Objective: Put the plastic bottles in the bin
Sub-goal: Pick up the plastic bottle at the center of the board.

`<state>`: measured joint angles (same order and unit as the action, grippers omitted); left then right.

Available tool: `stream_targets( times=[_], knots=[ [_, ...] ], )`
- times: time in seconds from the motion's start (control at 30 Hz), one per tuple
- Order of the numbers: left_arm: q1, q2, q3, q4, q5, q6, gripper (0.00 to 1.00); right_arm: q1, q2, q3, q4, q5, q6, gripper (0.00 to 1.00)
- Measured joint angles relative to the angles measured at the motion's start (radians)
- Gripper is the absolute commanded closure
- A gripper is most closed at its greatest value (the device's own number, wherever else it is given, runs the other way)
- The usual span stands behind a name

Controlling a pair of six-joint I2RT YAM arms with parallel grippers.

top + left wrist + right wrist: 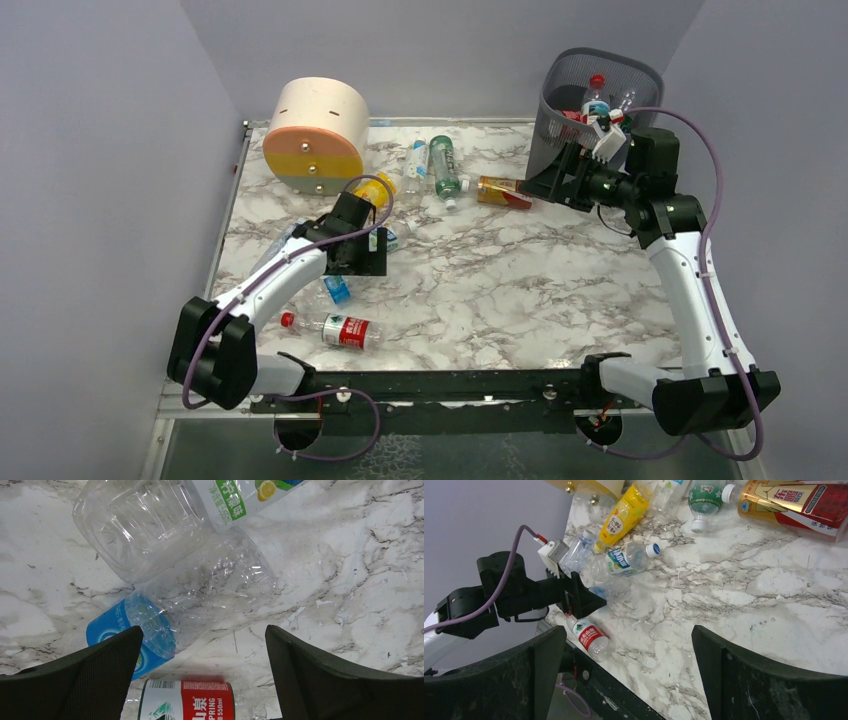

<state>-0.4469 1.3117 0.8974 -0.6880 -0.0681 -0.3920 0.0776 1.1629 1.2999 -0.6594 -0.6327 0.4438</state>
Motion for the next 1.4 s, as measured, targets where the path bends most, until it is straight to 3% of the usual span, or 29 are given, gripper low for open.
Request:
stream_targets(
  times=[0.83,1.2,1.4],
  knots=[
    [0.0,0.157,0.026,0.058,0.026,0.057,0.01,0.0,-0.006,-0.072,0.023,-0.006,0.001,0.01],
    [-0.021,0.164,0.021,0.076,0.05,0.045,0.3,0.008,-0.006,-0.093,0.03,-0.006,0.0,0.01],
    [-0.039,0.164,0.01,0.106,0.068,0.03,0.37,0.016,-0.005,-0.127,0.029,-0.005,-0.007,0.01]
  ],
)
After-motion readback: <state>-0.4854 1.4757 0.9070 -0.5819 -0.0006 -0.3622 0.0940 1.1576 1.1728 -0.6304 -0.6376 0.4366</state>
